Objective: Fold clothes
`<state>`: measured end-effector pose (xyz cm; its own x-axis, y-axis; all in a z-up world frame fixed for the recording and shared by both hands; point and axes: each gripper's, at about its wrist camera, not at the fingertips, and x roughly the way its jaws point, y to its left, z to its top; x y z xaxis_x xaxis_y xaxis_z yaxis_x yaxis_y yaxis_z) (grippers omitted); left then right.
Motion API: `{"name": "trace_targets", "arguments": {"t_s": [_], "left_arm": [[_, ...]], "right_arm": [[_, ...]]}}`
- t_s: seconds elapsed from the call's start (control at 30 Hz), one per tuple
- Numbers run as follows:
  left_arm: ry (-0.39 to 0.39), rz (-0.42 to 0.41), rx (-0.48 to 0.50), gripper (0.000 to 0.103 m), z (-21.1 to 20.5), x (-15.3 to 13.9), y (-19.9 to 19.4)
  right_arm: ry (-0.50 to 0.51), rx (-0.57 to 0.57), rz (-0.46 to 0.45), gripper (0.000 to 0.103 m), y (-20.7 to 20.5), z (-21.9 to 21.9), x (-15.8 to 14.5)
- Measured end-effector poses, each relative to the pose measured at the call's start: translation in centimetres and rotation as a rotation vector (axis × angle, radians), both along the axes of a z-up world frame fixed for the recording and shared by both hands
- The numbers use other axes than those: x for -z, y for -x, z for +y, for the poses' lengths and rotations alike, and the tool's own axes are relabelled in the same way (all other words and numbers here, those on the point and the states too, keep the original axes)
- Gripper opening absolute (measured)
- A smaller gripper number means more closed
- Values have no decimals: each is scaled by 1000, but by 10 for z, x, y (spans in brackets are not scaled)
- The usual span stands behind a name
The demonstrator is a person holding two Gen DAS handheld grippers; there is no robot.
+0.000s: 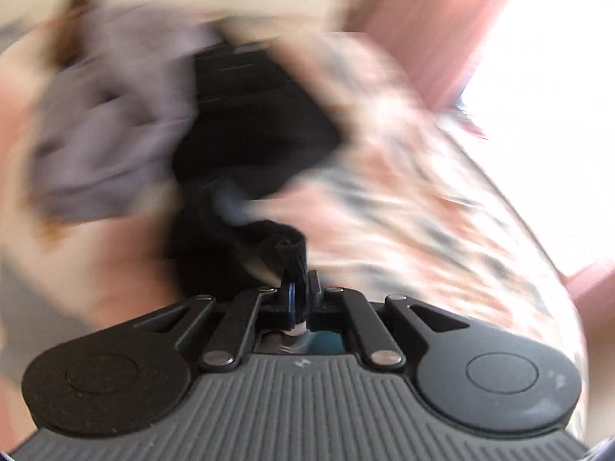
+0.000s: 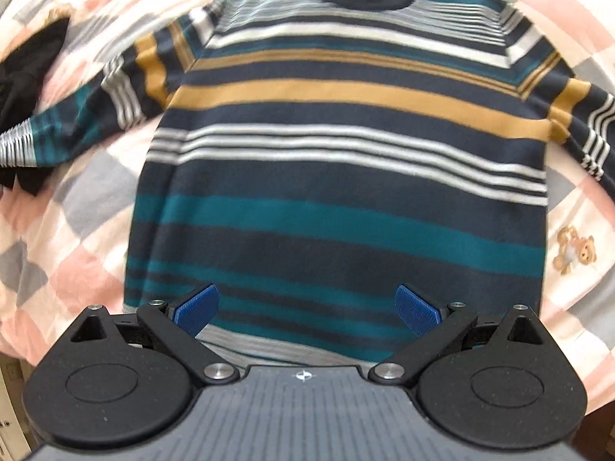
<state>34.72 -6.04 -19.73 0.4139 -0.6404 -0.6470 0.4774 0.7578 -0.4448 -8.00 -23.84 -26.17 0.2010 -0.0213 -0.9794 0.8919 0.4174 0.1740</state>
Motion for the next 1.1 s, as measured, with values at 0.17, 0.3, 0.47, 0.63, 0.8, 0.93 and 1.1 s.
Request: {"name": "trace_targets", "arguments": {"t_s": [0.17,0.3,0.47,0.63,0.8,0.93,1.1], "left_arm": [[199,-42,469,2,-115,-42,140],[299,26,815,11,-193,-24,266],[61,183,988,20,-241,81,365],[-105,178,925,20,-198,131,325],[-205,34,791,20,-180,126,244],[-190,-64,702,23,-177,105,196],[-193,-83,598,23,-186,108,145]], "right_arm": [[52,138,-54,101,56,-38,-6],[126,308,-100,101,120,-76,-9],[114,563,-268,100,201,-106,29],[30,705,-596,84,231,-114,71],[178,571,-614,75,209,-156,73],[302,446,-483,68,184,-200,71],[258,415,-402,68,165,-228,105]]}}
